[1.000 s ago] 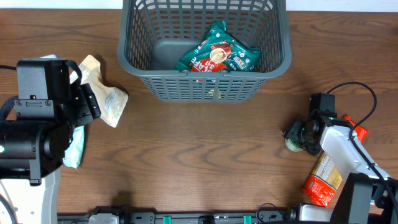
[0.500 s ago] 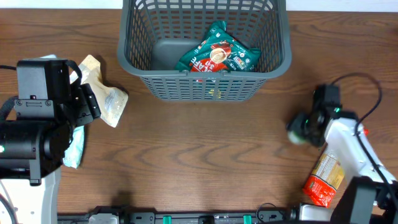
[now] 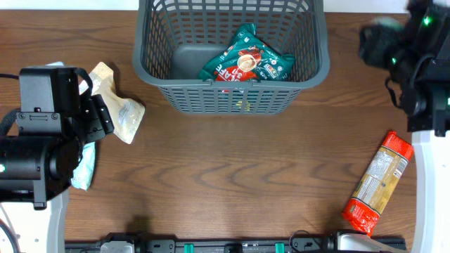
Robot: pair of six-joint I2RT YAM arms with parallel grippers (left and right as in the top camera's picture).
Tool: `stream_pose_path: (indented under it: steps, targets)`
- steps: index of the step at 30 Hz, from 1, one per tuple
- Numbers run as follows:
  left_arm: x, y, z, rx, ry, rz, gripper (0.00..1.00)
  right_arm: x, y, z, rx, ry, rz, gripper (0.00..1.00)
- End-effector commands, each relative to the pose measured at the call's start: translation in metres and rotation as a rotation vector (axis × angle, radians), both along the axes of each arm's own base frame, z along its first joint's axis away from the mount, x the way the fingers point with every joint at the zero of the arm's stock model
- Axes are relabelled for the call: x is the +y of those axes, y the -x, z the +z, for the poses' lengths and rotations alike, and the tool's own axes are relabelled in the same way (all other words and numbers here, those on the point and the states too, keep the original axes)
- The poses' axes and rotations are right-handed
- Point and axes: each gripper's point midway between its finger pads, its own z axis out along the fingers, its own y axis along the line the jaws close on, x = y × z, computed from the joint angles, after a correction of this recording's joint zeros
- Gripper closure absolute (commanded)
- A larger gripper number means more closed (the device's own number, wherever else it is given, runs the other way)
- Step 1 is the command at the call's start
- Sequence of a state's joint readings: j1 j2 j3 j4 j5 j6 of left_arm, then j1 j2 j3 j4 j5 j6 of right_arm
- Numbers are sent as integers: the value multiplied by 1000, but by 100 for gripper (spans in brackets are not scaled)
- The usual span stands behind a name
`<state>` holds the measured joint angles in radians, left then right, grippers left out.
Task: Pack container
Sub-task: 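Carry the jar into the basket with the right gripper and release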
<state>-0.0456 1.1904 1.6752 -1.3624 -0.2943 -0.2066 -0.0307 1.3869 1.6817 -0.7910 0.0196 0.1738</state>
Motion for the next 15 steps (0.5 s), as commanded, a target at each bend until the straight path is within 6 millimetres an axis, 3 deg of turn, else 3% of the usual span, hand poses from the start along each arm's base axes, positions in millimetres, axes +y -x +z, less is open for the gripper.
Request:
stream_pose_path:
  steps: [1,6,11,15]
  targets:
    - [2,0,-1,4,2,13,14,78,-6,30,-135,225,393,99]
    - [2,0,-1,4,2,13,14,152,-20,8,-160,326,667,99]
    - [2,1,-1,4,2,14,14,222,-42,-43,-149,441,895,99]
    - [2,1,-2,8,2,14,14,261,-56,-89,-108,464,988,99]
